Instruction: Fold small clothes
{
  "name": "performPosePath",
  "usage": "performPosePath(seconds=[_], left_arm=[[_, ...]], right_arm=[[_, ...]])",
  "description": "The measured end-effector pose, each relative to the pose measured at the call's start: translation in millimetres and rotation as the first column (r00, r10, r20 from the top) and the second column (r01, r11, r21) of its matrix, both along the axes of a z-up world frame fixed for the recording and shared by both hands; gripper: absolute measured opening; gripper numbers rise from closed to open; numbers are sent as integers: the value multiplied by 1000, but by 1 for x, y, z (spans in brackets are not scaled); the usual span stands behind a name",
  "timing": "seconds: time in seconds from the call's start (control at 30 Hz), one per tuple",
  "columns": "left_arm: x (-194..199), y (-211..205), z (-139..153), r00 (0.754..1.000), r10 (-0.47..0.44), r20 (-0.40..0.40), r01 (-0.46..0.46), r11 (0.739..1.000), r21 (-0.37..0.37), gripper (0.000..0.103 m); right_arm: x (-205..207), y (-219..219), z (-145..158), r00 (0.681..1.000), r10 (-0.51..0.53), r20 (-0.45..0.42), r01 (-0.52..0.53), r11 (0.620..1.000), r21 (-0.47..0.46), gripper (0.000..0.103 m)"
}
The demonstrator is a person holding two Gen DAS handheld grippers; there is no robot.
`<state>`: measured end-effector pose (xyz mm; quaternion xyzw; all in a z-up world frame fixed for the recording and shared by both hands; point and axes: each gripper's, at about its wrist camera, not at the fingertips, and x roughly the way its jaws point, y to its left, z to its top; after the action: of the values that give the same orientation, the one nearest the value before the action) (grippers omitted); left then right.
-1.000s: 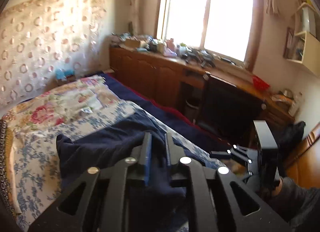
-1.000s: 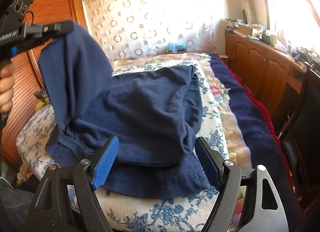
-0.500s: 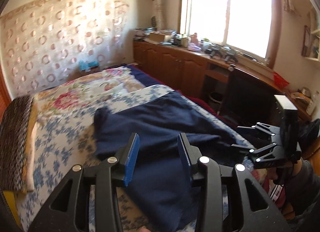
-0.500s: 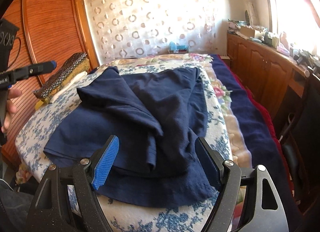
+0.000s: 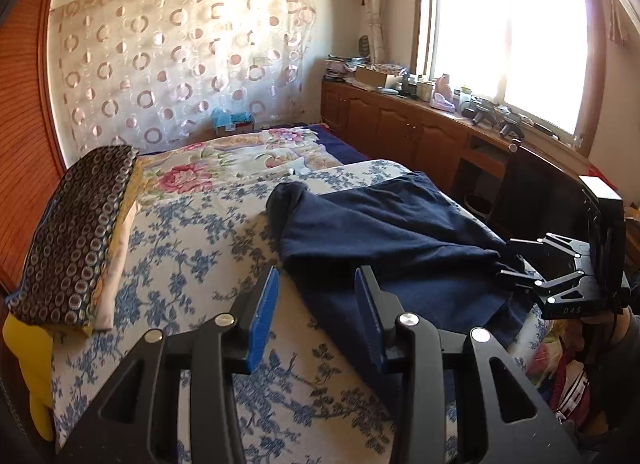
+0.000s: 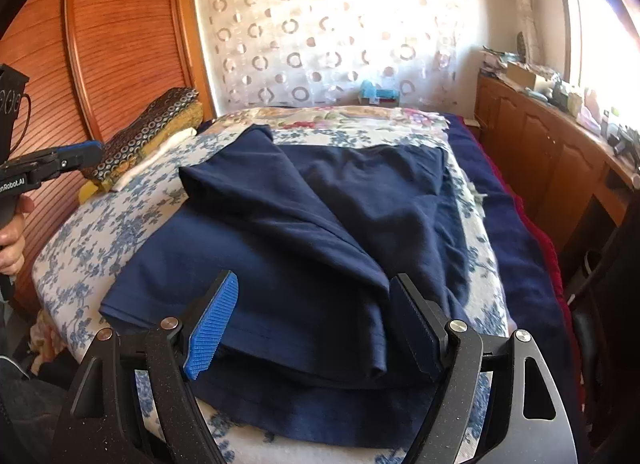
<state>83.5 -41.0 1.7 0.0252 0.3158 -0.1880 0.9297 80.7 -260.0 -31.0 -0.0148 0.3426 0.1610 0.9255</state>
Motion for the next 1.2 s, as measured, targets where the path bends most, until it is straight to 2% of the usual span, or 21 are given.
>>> performPosePath(seconds=[0.43,0.67,0.87,1.07,1.2], left_arm=[[-7,34,-17,998,64,-16,-64,998,-17,39],[-5,44,-29,995,89,-38,-90,996,-21,39],[-3,47,-35,994,95,-52,-97,995,-26,39],[-3,47,-41,994,88,-63,-90,995,-29,39],[-3,48,-43,994,84,-68,-86,996,-35,39]], right_arm=[[16,42,11,995,95,15,-94,994,-50,80],[41,73,14,983,184,4,-184,981,-60,80],[78,111,3,961,270,-59,-274,958,-81,80],[115,144,-24,936,313,-161,-338,926,-166,77],[127,151,-36,932,308,-193,-347,910,-225,76]])
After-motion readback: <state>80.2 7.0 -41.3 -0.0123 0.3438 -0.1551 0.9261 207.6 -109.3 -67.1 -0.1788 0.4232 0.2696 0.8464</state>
